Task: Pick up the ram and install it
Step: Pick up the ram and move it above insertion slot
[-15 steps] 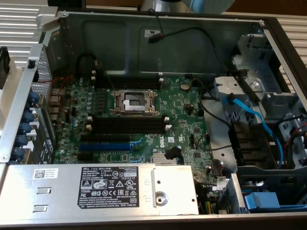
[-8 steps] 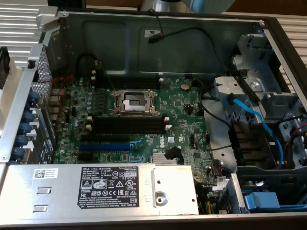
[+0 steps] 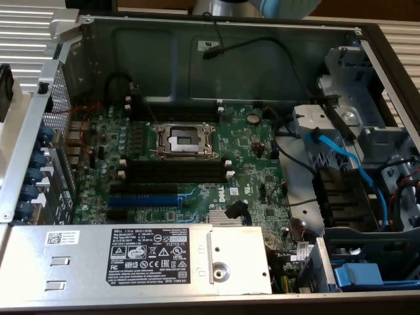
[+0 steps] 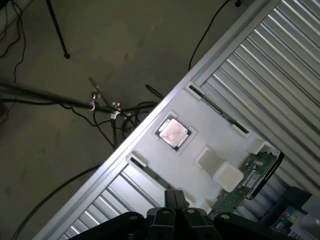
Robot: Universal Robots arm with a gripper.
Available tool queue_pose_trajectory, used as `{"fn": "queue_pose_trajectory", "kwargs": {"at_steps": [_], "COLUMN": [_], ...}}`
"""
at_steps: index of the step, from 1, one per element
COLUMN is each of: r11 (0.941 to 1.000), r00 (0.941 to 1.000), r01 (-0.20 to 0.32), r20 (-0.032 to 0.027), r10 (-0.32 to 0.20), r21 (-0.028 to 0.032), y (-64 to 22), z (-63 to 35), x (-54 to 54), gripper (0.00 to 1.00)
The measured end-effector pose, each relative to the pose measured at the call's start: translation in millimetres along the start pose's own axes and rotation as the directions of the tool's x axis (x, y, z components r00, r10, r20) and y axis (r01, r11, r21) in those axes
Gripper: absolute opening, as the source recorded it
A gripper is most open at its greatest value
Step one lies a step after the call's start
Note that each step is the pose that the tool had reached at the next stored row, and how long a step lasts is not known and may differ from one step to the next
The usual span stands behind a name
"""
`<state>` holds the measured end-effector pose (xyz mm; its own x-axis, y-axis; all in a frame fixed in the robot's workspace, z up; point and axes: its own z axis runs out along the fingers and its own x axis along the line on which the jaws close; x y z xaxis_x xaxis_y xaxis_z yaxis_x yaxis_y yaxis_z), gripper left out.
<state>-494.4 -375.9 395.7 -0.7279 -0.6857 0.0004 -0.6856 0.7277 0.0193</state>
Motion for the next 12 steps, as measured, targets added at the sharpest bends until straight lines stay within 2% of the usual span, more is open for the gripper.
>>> {"fn": "queue_pose_trajectory", "kwargs": {"at_steps": [3,6,9,12], "r11": [0.9985,0.9941,0.9866,0.9763], "r00": [0.9985,0.9941,0.9866,0.9763], "r01": [0.054,0.109,0.163,0.216], "r20": [-0.0012,-0.0023,-0.0035,-0.0047], "r10": [-0.054,-0.109,-0.163,-0.216], "r21": [-0.0001,-0.0003,-0.0006,-0.001], "y": [0.0,0.1,0.0,0.0], "z": [0.0,0.0,0.0,0.0], "x": [0.0,0.0,0.0,0.0], "gripper": [0.1,0.1,0.1,0.1]}}
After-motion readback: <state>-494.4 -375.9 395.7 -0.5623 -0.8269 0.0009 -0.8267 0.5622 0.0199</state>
